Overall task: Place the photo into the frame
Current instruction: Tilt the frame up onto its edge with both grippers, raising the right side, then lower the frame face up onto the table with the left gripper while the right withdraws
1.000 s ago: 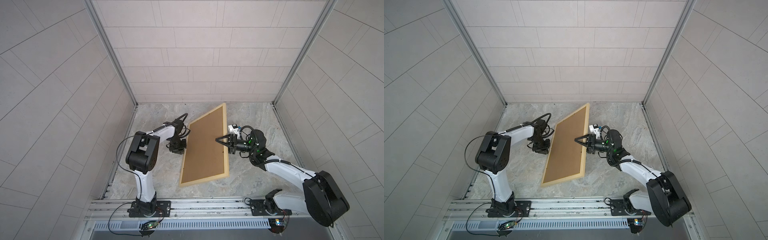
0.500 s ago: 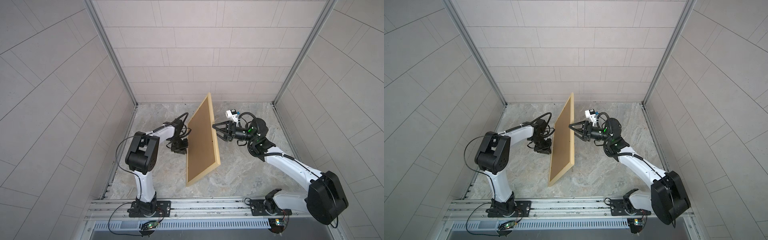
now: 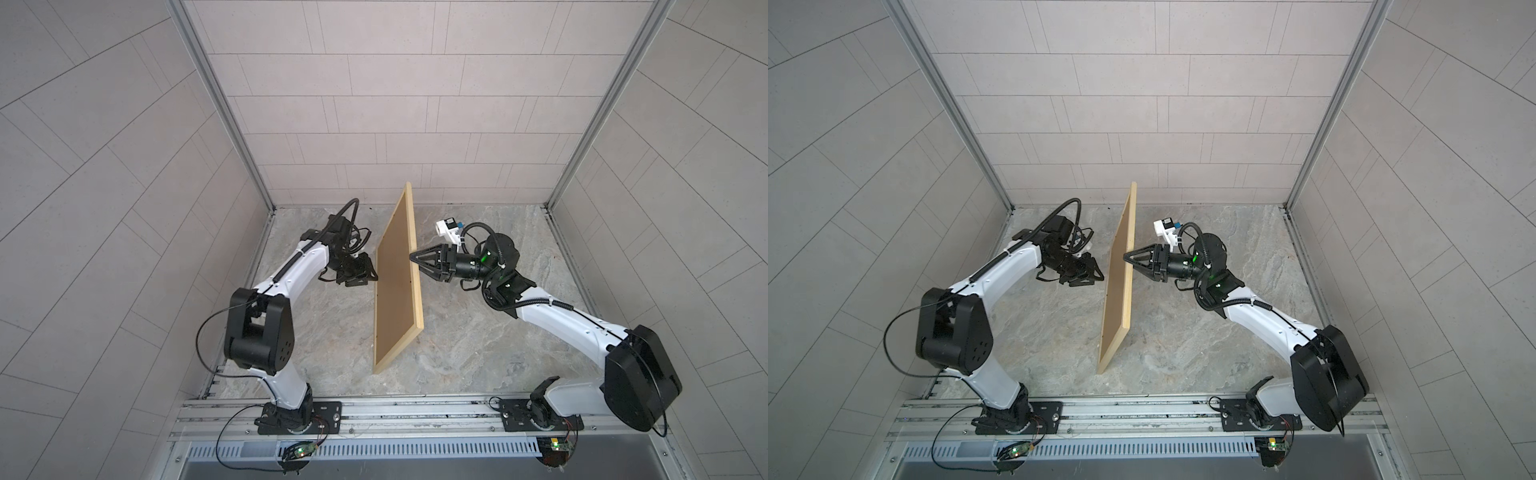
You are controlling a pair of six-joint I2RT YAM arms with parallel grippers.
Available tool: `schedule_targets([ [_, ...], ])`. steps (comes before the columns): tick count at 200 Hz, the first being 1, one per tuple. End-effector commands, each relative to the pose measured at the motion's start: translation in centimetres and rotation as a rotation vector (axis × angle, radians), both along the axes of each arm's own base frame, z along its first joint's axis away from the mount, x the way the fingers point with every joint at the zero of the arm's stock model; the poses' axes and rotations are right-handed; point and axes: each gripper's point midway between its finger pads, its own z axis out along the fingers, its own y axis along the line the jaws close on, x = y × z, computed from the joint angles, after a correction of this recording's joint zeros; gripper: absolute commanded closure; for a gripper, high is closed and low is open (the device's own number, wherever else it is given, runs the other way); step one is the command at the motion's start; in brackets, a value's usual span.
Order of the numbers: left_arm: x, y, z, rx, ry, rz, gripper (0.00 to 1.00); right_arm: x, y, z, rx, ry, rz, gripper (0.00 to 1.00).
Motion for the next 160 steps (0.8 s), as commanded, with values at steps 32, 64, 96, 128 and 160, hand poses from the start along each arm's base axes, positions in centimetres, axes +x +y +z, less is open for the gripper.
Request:
schedule_targets([
  [32,2.2,2.3,13.7,0.01,-0.327,0.186,0.27,-0.7,2.0,3.3,0.056,-0.095,0.054,0.53],
  [64,3.4,0.6,18.6,-0.016,-0.395,0.139,0.26,-1.1,3.4,3.1,0.055,-0.096,0.091,0.53],
  [96,2.7,-1.5,20.0,0.024,-0.438,0.043,0.24,-1.4,4.8,2.6,0.015,-0.118,0.116,0.52],
  [128,1.9,-1.9,18.1,0.146,-0.401,-0.042,0.24,-1.5,5.8,2.0,-0.011,-0.122,0.132,0.52],
  [160,1.5,-1.1,17.2,0.218,-0.386,-0.056,0.24,-1.6,6.9,0.5,-0.087,-0.134,0.157,0.49],
])
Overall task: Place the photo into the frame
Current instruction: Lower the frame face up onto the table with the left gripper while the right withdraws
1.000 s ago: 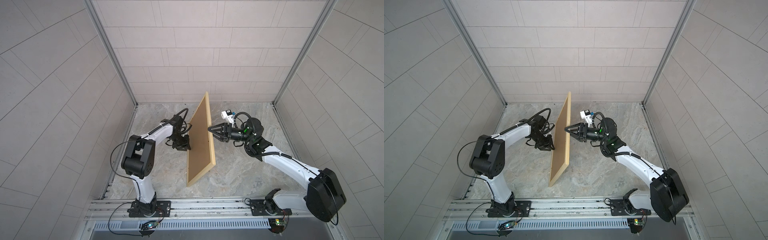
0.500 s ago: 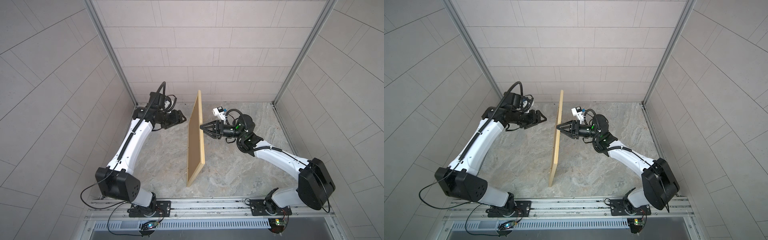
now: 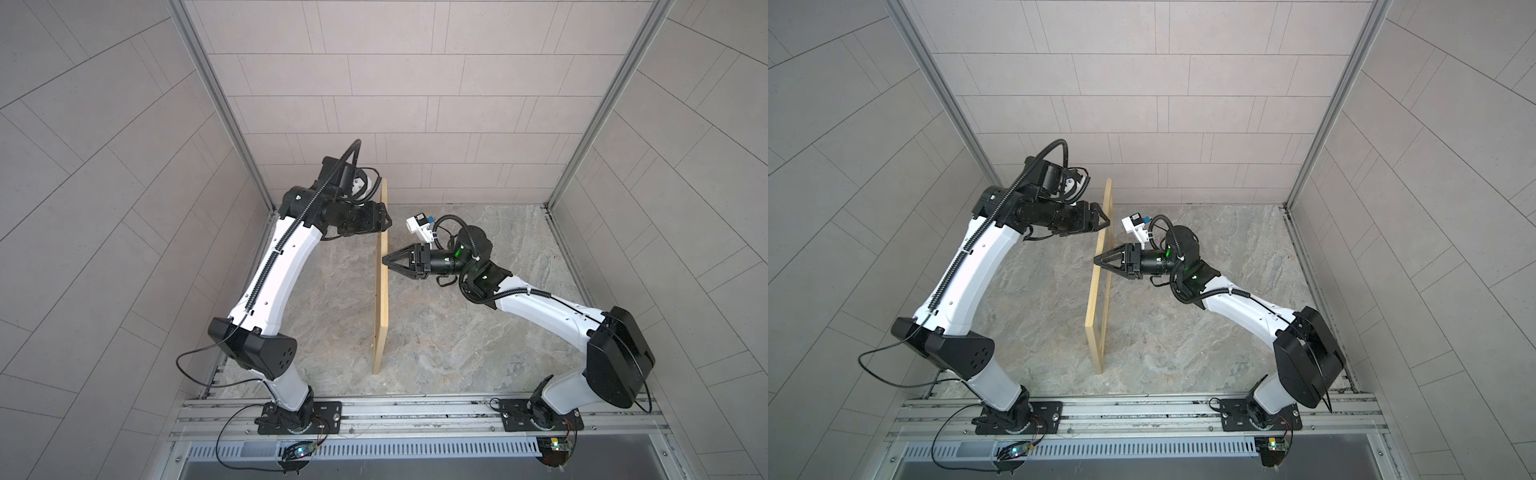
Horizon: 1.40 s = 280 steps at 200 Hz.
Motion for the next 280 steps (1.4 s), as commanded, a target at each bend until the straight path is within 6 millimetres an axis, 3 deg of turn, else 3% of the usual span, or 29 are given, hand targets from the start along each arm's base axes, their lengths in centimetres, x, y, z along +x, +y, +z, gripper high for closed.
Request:
schedule_targets([
  [1,-1.0,1.9,-0.3,0.113,-0.002,0.008,0.24,-0.2,0.9,-0.7,-0.049,-0.039,0.026,0.48],
  [22,-1.5,2.4,-1.5,0.157,0.042,-0.015,0.25,-0.5,1.3,-1.3,-0.073,-0.053,0.034,0.44],
  [44,-1.9,2.6,-2.7,0.177,0.084,-0.018,0.42,-0.1,1.7,-2.0,-0.091,-0.055,0.029,0.43],
  [79,-2.0,3.3,-2.1,0.178,0.071,0.016,0.57,0.3,1.2,-2.3,-0.086,-0.038,0.016,0.43],
  [97,-2.0,3.7,-1.8,0.163,0.07,0.035,0.7,0.7,0.1,-2.8,-0.098,-0.022,0.001,0.44],
  [114,-2.1,3.9,-1.6,0.141,0.066,0.044,0.84,1.3,-1.6,-3.3,-0.107,-0.008,-0.035,0.45],
  [155,-2.2,3.6,-1.2,0.043,0.081,0.052,0.99,2.7,-7.0,-3.6,-0.137,0.003,-0.144,0.45],
  [178,-1.4,2.1,0.5,-0.167,0.057,0.075,1.0,3.8,-10.5,-3.7,-0.152,0.01,-0.216,0.45],
  [214,1.8,-1.4,3.5,-0.621,-0.037,0.105,1.0,5.4,-17.4,-3.6,-0.173,0.015,-0.383,0.45],
  [244,3.0,-2.9,1.5,-0.749,-0.055,0.053,1.0,5.7,-21.0,-4.7,-0.245,0.018,-0.481,0.44],
  [280,3.2,-3.0,-4.9,-0.749,-0.037,0.06,1.0,6.4,-22.3,-8.0,-0.321,0.055,-0.547,0.43],
])
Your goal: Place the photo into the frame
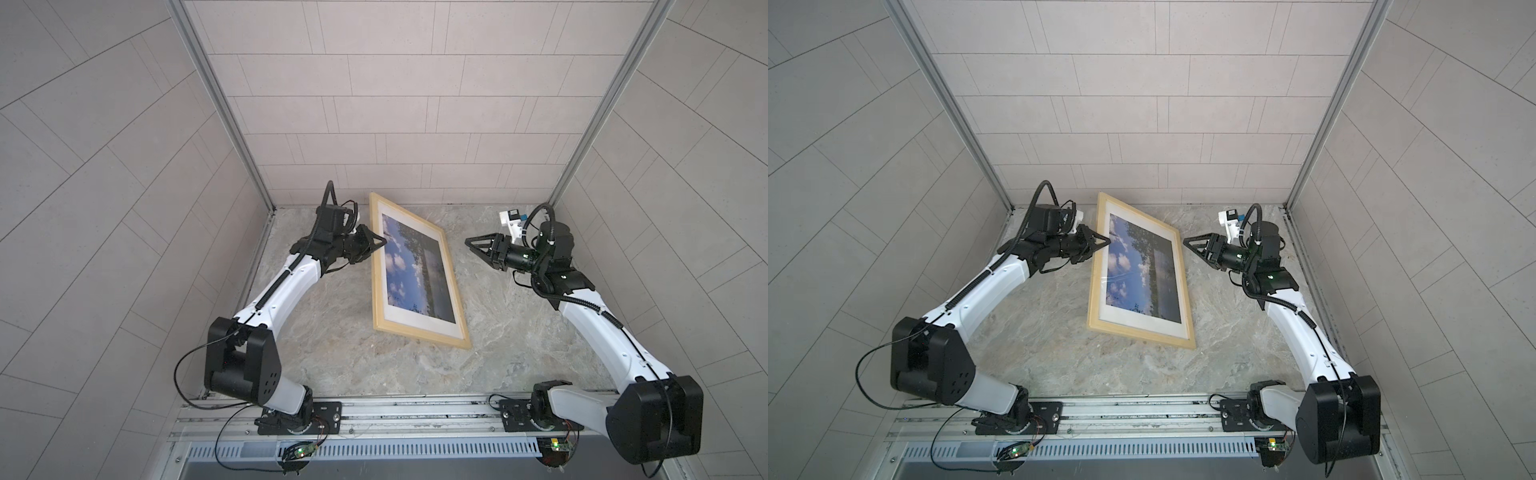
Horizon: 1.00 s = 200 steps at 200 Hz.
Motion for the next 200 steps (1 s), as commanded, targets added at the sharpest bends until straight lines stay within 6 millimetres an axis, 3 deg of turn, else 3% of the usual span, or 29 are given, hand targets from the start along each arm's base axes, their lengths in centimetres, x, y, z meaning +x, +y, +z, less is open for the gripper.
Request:
schedule_targets([
  [1,0.4,-1.7,5.2,-0.167,-0.229,-0.08,1.0,-0.1,-0.6,-2.8,-0.073,0.04,-0.025,0.43],
  [30,0.4,-1.9,-0.2,-0.161,-0.179,-0.109,0.98,0.1,-1.2,-5.3,-0.145,0.073,-0.046,0.38],
  [58,0.9,-2.2,-4.4,-0.182,-0.106,-0.164,0.95,0.1,-2.2,-5.8,-0.242,0.05,-0.085,0.29],
  [83,1.3,-0.9,-8.6,-0.087,-0.069,-0.129,0.92,-0.1,-3.0,-6.4,-0.325,0.045,-0.105,0.24],
  [96,1.4,-0.1,-10.8,-0.015,-0.022,-0.104,0.91,-0.1,-3.4,-6.8,-0.356,0.041,-0.119,0.15],
  [115,1.2,1.4,-13.6,0.117,0.035,-0.104,0.79,-0.1,-3.8,-7.5,-0.385,0.041,-0.128,0.11],
  [155,0.6,2.7,-17.3,0.225,0.118,-0.125,0.65,0.3,-3.8,-7.6,-0.389,0.035,-0.13,0.11],
  [179,-0.2,4.4,-17.7,0.354,0.13,-0.124,0.52,0.4,-3.9,-7.0,-0.396,0.006,-0.132,0.1],
  [200,-0.8,6.1,-16.9,0.473,0.141,-0.12,0.43,0.3,-4.4,-6.9,-0.436,-0.002,-0.139,0.09],
])
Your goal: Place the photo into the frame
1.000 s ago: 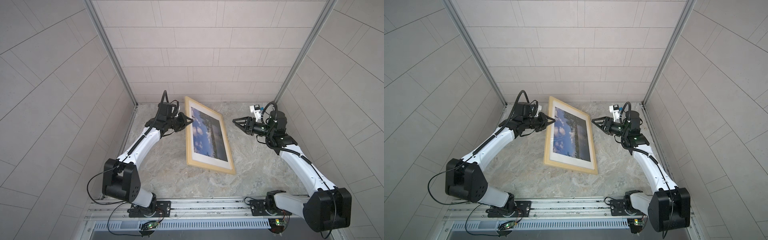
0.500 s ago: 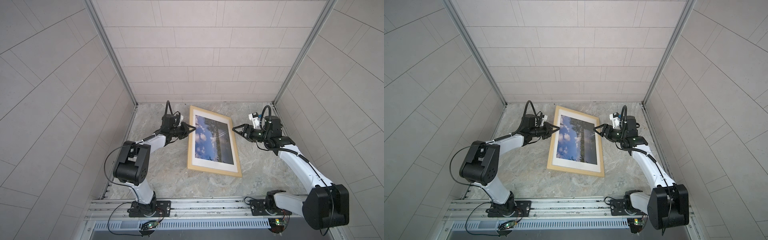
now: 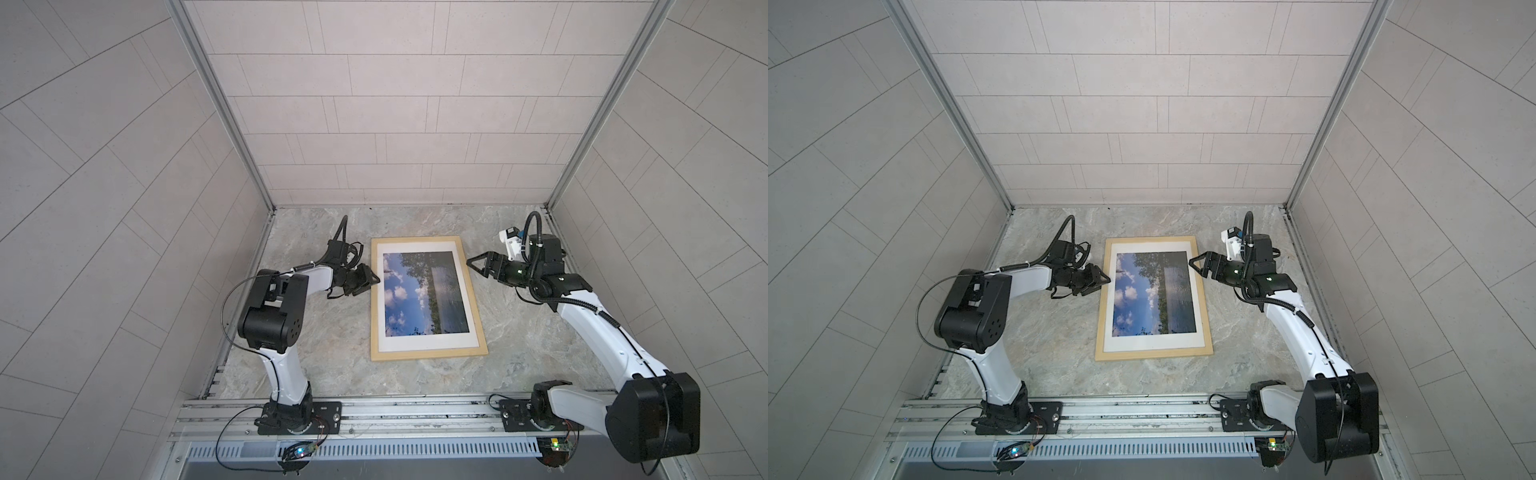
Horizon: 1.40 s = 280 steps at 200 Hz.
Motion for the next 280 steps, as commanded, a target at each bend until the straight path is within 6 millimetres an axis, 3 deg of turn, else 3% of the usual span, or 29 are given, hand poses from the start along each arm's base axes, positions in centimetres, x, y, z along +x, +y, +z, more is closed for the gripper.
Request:
schedule_targets([
  [1,0.2,1.9,2.8,0.152,-0.068,-0.045,0.42,0.2,-0.7,1.2,-0.06,-0.059,-0.002,0.08],
  [15,-0.2,2.8,3.8,0.21,-0.067,-0.054,0.4,0.0,-1.3,0.9,-0.105,-0.054,-0.016,0.01],
  [35,-0.6,4.7,5.4,0.325,-0.057,-0.043,0.39,-0.1,-2.4,0.1,-0.186,-0.05,-0.043,0.01],
  [64,0.1,6.6,10.6,0.42,-0.185,0.025,0.39,-0.2,-6.3,0.3,-0.416,-0.097,-0.157,0.01],
  [81,0.9,9.8,13.3,0.567,-0.283,0.142,0.36,-0.1,-8.4,1.9,-0.541,-0.24,-0.236,0.01],
  [98,1.1,13.6,14.5,0.745,-0.367,0.27,0.33,-0.1,-10.6,3.5,-0.661,-0.433,-0.34,0.01],
  [113,0.7,16.6,13.9,0.882,-0.429,0.349,0.32,-0.2,-12.0,3.4,-0.756,-0.517,-0.396,0.0],
  [117,0.5,17.2,13.9,0.914,-0.448,0.357,0.31,-0.3,-12.3,2.3,-0.77,-0.51,-0.405,0.0],
  [131,-0.2,18.7,13.0,0.979,-0.551,0.421,0.28,-0.1,-13.6,1.2,-0.773,-0.514,-0.487,0.0],
  [137,-0.4,18.7,12.4,0.981,-0.615,0.432,0.06,0.1,-13.9,0.5,-0.775,-0.513,-0.511,0.0],
  [141,-0.4,18.7,12.0,0.979,-0.666,0.435,0.0,0.2,-14.2,0.1,-0.783,-0.515,-0.53,0.0],
  [159,-1.1,18.8,10.4,0.996,-0.814,0.446,0.0,0.8,-15.2,-2.4,-0.804,-0.525,-0.59,0.0],
  [174,-1.0,19.0,8.3,1.01,-0.801,0.428,0.0,1.9,-15.3,-4.8,-0.812,-0.493,-0.58,0.0],
  [203,0.6,19.1,8.4,1.018,-0.816,0.433,0.0,3.2,-15.6,-8.4,-0.808,-0.482,-0.59,0.01],
  [245,0.8,20.9,5.9,0.984,-0.805,0.512,0.0,4.2,-16.3,-10.7,-0.82,-0.465,-0.626,0.01],
  [280,1.0,21.2,5.6,0.985,-0.803,0.523,0.0,4.8,-15.6,-11.8,-0.825,-0.422,-0.562,0.01],
])
